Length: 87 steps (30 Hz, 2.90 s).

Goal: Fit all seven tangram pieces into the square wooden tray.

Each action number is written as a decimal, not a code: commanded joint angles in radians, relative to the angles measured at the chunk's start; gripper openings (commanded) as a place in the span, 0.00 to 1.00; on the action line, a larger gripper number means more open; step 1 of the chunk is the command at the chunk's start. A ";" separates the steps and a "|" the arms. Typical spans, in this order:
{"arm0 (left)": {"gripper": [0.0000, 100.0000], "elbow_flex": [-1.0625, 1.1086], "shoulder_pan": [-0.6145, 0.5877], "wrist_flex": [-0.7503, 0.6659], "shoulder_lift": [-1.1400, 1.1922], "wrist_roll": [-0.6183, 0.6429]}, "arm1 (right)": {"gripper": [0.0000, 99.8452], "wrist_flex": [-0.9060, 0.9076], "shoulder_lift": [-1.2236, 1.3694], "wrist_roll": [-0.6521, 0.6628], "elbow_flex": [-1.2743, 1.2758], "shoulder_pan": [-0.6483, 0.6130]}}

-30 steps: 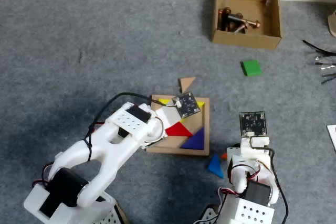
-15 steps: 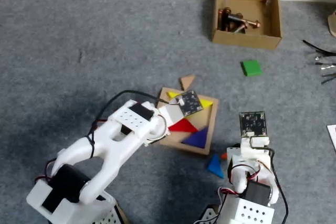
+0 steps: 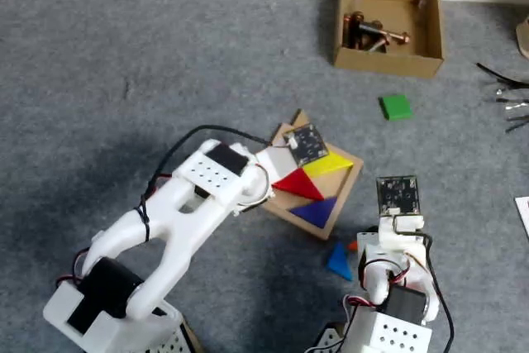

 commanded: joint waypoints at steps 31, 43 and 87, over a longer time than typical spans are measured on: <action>0.01 0.019 0.102 -0.402 0.004 -0.009 | 0.20 -0.025 -0.019 0.012 0.104 -0.016; 0.01 0.061 0.102 -0.425 0.005 -0.009 | 0.20 -0.025 -0.019 0.012 0.104 -0.016; 0.18 0.171 -0.019 -0.425 0.005 -0.009 | 0.20 -0.025 -0.019 0.012 0.104 -0.016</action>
